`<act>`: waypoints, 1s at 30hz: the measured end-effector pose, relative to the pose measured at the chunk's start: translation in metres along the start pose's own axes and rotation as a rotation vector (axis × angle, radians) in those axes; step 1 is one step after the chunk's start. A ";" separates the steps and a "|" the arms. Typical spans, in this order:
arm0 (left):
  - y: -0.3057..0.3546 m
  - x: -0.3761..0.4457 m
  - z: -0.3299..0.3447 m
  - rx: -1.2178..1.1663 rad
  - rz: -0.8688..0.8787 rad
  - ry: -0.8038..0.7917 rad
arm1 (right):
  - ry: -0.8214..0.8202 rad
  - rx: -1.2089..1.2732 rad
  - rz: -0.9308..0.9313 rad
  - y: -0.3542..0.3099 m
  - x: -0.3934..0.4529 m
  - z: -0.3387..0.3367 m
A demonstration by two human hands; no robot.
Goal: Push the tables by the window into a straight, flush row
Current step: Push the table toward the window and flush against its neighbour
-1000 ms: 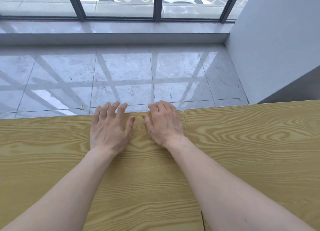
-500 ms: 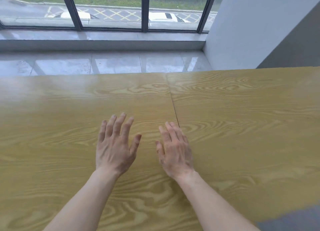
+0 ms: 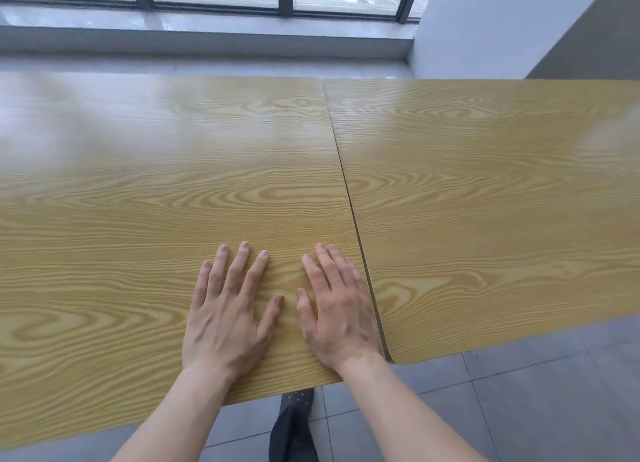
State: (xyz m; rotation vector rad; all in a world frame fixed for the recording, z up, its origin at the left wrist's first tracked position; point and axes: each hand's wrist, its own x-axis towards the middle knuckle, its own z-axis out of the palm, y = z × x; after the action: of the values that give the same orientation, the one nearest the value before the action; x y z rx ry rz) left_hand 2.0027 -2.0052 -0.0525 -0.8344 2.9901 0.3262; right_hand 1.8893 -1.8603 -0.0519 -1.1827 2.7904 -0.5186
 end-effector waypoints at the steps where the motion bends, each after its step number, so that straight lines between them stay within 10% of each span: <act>1: 0.001 0.000 0.000 0.000 -0.008 0.001 | 0.004 0.002 -0.005 0.001 -0.001 0.000; 30: 0.011 0.005 0.002 0.014 -0.026 0.021 | -0.003 -0.030 -0.024 0.011 0.006 -0.003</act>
State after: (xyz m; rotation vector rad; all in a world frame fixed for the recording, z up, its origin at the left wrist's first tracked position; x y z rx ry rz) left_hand 1.9932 -1.9983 -0.0524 -0.8799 2.9941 0.2976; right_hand 1.8772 -1.8566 -0.0518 -1.2236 2.7940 -0.4779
